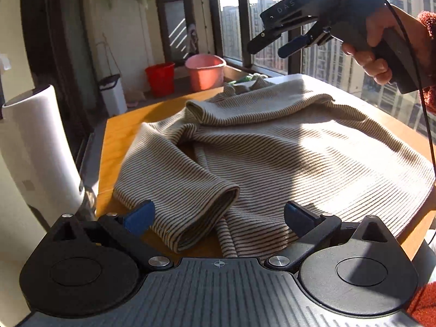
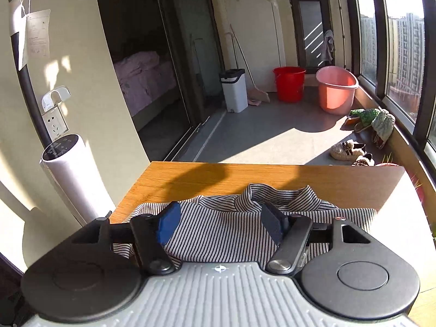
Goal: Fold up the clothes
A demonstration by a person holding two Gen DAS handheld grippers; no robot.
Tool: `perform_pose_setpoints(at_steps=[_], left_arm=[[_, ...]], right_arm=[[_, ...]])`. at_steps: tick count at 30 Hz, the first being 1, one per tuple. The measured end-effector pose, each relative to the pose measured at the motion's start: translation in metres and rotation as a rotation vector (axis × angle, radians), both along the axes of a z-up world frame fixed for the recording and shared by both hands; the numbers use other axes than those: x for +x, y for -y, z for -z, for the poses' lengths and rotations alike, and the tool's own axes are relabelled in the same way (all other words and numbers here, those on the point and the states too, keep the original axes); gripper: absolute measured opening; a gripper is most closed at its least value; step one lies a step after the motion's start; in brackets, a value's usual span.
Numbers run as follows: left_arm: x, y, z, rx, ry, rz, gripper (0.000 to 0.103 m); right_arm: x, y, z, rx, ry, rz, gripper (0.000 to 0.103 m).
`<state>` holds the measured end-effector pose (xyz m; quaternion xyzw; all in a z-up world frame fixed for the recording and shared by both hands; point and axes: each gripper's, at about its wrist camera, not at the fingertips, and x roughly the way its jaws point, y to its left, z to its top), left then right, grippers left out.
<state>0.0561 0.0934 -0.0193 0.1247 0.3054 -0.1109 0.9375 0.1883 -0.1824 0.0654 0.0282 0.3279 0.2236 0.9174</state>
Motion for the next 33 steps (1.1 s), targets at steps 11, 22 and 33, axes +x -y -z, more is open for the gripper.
perform_pose_setpoints(at_steps=[11,22,33], left_arm=[[0.039,-0.023,0.009,0.103,-0.105,-0.074,0.009],[0.044,-0.024,-0.032,-0.013,-0.045,-0.123,0.009],[0.040,-0.030,-0.052,-0.140,0.000,-0.190,0.048]], right_arm=[[-0.083,0.008,0.037,0.030,-0.059,-0.120,0.066],[-0.089,-0.062,0.092,0.256,-0.212,-0.227,0.049],[-0.058,-0.075,0.063,0.166,-0.086,-0.214,0.004]])
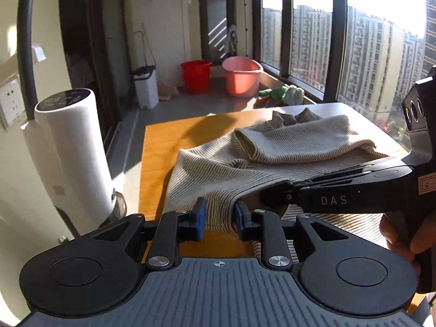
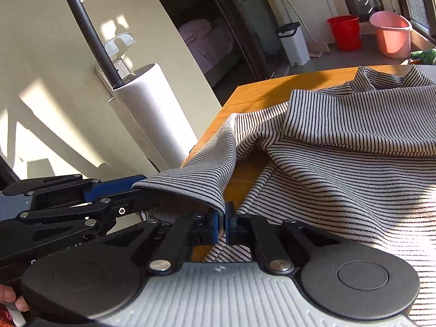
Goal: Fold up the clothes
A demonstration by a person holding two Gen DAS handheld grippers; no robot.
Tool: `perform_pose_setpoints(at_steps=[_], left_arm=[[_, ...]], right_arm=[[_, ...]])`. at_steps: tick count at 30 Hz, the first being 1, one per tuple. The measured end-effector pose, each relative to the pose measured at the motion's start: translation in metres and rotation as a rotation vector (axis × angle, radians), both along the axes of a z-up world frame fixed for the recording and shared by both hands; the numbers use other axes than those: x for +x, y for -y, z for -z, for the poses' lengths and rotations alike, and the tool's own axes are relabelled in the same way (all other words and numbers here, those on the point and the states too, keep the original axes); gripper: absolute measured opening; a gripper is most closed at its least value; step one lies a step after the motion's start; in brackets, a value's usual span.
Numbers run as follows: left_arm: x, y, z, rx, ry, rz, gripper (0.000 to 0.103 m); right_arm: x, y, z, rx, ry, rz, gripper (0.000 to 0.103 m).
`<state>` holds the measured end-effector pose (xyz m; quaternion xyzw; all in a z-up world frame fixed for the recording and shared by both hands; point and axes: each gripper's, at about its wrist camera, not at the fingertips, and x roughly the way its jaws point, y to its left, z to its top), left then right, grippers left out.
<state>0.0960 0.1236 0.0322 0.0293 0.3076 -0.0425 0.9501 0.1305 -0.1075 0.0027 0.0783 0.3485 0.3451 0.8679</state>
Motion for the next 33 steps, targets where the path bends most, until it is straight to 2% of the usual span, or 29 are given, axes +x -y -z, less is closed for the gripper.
perform_pose_setpoints(at_steps=[1,2,5,7,11,17,23,25,26,29,30,32,33], left_arm=[[-0.002,0.000,-0.003,-0.023,0.022,0.002,0.063],[-0.004,0.002,-0.006,-0.042,0.039,0.012,0.067],[-0.005,0.010,-0.011,-0.042,0.064,0.023,0.066],[-0.003,0.014,-0.012,-0.067,0.061,0.033,0.071],[0.004,0.018,-0.007,-0.117,0.024,0.044,0.075],[0.015,0.028,0.008,-0.123,-0.030,0.052,0.081],[0.030,0.044,0.017,-0.119,-0.066,0.077,0.085],[0.035,0.049,0.018,-0.108,-0.073,0.079,0.087],[0.038,0.051,0.019,-0.103,-0.078,0.077,0.087],[0.044,0.053,0.019,-0.097,-0.086,0.077,0.089],[0.047,0.053,0.019,-0.098,-0.086,0.080,0.089],[0.054,0.056,0.018,-0.100,-0.082,0.094,0.090],[0.059,0.059,0.017,-0.101,-0.075,0.103,0.090]], right_arm=[[0.005,0.005,-0.017,-0.019,0.050,0.009,0.004],[0.011,0.010,-0.034,-0.039,0.098,0.018,0.004],[0.025,0.026,-0.082,-0.111,0.248,0.057,0.004],[0.039,0.043,-0.108,-0.160,0.326,0.101,0.003],[0.068,0.083,-0.126,-0.241,0.382,0.214,0.003],[0.103,0.153,-0.102,-0.270,0.294,0.373,0.003],[0.126,0.185,-0.058,-0.204,0.152,0.389,0.004],[0.133,0.187,-0.046,-0.218,0.118,0.393,0.004],[0.137,0.190,-0.038,-0.259,0.101,0.406,0.005],[0.142,0.194,-0.022,-0.336,0.094,0.441,0.019],[0.137,0.197,-0.019,-0.348,0.104,0.458,0.022],[0.126,0.202,-0.017,-0.351,0.130,0.468,0.035],[0.120,0.203,-0.018,-0.347,0.145,0.476,0.039]])
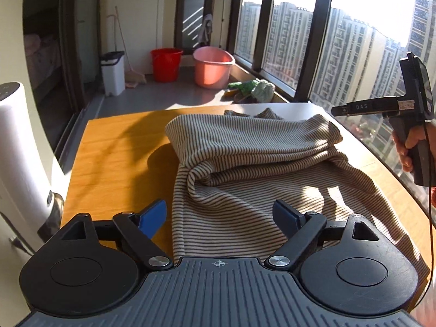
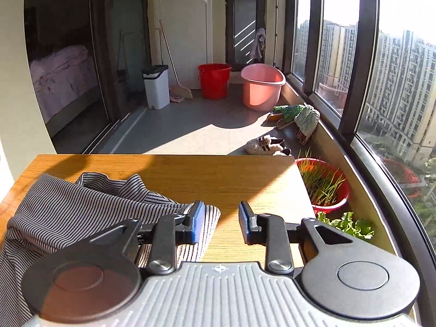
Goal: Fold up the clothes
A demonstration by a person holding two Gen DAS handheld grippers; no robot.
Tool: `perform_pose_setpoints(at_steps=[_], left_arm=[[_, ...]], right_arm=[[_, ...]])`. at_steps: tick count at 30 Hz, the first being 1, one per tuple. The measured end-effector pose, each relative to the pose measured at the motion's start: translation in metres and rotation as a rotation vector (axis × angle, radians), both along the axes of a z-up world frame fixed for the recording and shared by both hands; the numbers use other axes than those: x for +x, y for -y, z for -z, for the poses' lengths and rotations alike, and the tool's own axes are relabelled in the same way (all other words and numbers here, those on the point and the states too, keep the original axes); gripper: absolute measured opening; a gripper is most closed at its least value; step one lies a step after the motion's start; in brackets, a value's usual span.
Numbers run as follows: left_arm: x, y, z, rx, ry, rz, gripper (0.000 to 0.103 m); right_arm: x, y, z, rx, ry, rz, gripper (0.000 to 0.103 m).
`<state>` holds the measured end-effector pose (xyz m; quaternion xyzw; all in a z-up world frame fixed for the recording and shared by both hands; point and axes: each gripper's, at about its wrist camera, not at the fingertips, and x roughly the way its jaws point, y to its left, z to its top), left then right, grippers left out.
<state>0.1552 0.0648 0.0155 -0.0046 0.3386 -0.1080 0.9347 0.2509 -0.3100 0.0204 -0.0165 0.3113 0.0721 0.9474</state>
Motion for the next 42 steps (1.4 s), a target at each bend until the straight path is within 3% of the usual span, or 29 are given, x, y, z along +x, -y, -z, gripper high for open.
perform_pose_setpoints(at_steps=[2,5,8,10,12,16,21,26,30,33,42], left_arm=[[0.012,0.010,-0.002,-0.007,0.020,0.016,0.090],[0.030,0.025,0.000,-0.030,0.051,0.037,0.095],[0.051,0.043,0.010,-0.025,0.094,0.038,0.097],[0.065,0.050,0.024,0.010,0.093,0.022,0.098],[0.074,0.055,0.039,0.059,0.093,0.002,0.099],[0.077,0.055,0.066,0.169,0.075,-0.004,0.103],[0.075,0.030,0.076,0.049,0.002,-0.095,0.103],[0.077,0.024,0.060,0.070,0.004,-0.135,0.103],[0.070,0.021,0.058,0.070,0.004,-0.138,0.103],[0.066,0.019,0.058,0.070,0.004,-0.142,0.103],[0.057,0.021,0.054,0.067,0.002,-0.167,0.103]], right_arm=[[-0.013,-0.002,-0.003,-0.001,0.039,0.010,0.039],[-0.034,-0.011,-0.008,0.084,0.090,-0.040,0.039],[-0.037,-0.024,0.006,0.233,0.002,-0.078,0.039],[-0.035,-0.029,0.029,0.268,-0.063,-0.062,0.039],[-0.035,-0.030,0.054,0.269,-0.094,-0.033,0.039],[-0.054,-0.035,0.067,0.182,0.025,-0.101,0.039],[-0.057,-0.046,0.064,0.114,0.051,-0.099,0.041],[-0.061,-0.054,0.061,0.086,0.058,-0.108,0.050],[-0.067,-0.064,0.061,0.057,0.056,-0.137,0.068],[-0.073,-0.071,0.061,0.033,0.055,-0.153,0.076],[-0.087,-0.076,0.060,0.044,0.051,-0.194,0.085]])
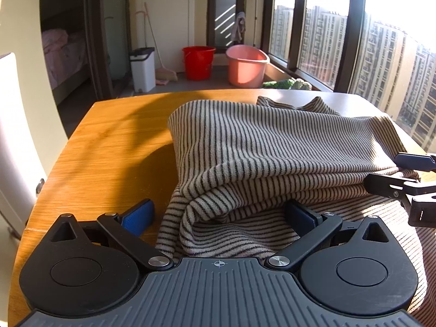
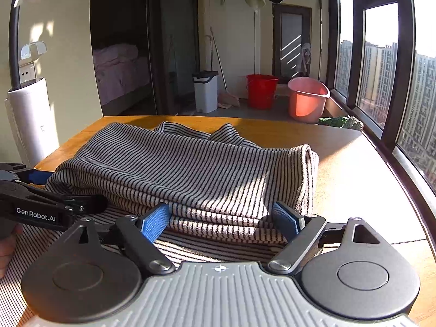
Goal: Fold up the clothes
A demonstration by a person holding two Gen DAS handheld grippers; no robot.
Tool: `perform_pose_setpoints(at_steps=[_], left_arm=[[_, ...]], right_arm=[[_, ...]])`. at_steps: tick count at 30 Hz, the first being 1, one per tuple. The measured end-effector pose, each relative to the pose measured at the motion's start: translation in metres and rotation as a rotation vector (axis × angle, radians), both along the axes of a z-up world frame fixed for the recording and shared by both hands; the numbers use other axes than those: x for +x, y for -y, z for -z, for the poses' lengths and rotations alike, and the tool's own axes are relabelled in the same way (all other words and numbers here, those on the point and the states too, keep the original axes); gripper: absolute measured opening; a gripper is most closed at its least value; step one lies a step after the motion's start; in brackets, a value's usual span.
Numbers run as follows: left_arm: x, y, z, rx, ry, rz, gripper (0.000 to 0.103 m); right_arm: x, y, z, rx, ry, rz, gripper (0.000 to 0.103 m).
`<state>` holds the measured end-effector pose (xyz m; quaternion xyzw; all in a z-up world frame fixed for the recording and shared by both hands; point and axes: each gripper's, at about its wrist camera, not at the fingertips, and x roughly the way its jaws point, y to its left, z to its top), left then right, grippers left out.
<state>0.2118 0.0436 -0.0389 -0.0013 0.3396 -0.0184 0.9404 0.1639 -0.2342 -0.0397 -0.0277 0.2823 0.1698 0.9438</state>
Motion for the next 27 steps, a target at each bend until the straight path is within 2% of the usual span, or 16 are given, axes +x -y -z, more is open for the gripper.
perform_pose_setpoints(at_steps=[5,8,10,12,16,20,23,27], left_arm=[[-0.010,-0.008,-0.002,-0.028,0.016,-0.018,0.103],[-0.024,-0.015,-0.015,-0.078,0.137,0.026,0.103],[-0.031,-0.016,-0.028,-0.095,0.246,0.048,0.103],[-0.028,-0.012,-0.037,-0.112,0.286,0.091,0.103],[-0.002,0.004,-0.024,-0.115,0.184,0.188,0.103],[0.014,0.024,0.004,0.001,0.078,0.157,0.103],[0.018,0.030,0.008,0.034,0.064,0.154,0.103],[0.017,0.029,0.012,0.034,0.065,0.154,0.103]], right_arm=[[-0.001,0.000,0.000,0.005,0.001,-0.013,0.087],[0.002,0.001,-0.001,0.017,0.002,-0.013,0.087],[0.002,0.005,-0.001,0.038,-0.001,-0.015,0.087],[0.001,0.009,0.000,0.057,-0.004,-0.016,0.087],[0.001,0.013,0.000,0.076,-0.005,-0.017,0.087],[0.000,0.013,0.000,0.080,-0.002,-0.024,0.091],[0.001,0.013,0.001,0.077,-0.007,-0.037,0.096],[-0.001,0.015,0.002,0.089,-0.004,-0.040,0.097]])
